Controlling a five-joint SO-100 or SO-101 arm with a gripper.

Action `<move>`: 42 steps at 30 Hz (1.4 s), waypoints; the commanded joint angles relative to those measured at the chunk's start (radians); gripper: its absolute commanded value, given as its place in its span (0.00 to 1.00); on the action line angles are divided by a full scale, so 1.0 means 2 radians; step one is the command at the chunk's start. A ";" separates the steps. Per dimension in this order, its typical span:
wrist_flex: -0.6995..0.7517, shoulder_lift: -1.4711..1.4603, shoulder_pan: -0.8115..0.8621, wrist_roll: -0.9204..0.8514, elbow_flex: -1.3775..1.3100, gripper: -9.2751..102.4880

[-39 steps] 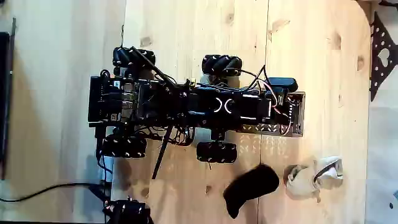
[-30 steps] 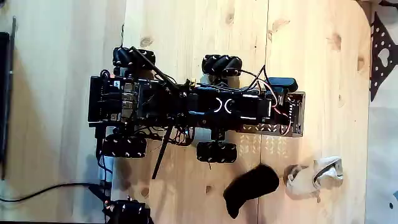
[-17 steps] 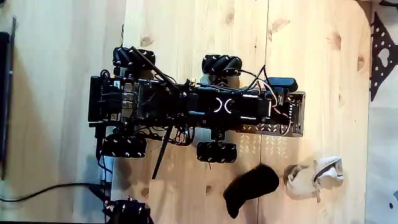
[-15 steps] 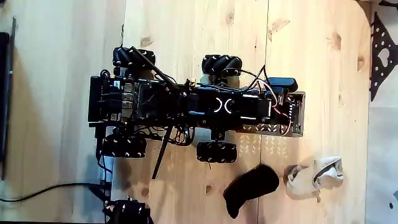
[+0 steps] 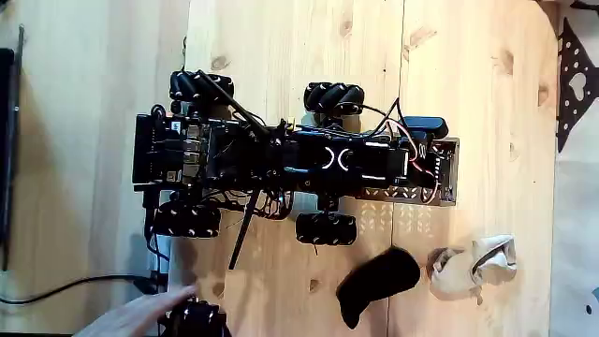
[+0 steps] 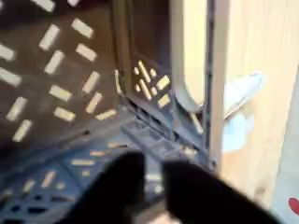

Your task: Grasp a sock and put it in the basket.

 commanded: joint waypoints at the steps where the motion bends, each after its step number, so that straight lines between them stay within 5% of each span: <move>1: 0.071 0.000 0.005 -0.005 -0.002 0.09; 14: -0.042 -0.244 0.021 0.045 -0.228 0.08; 31: 0.023 -0.818 0.225 0.135 -0.834 0.08; 42: 0.120 -0.909 0.245 0.155 -1.001 0.08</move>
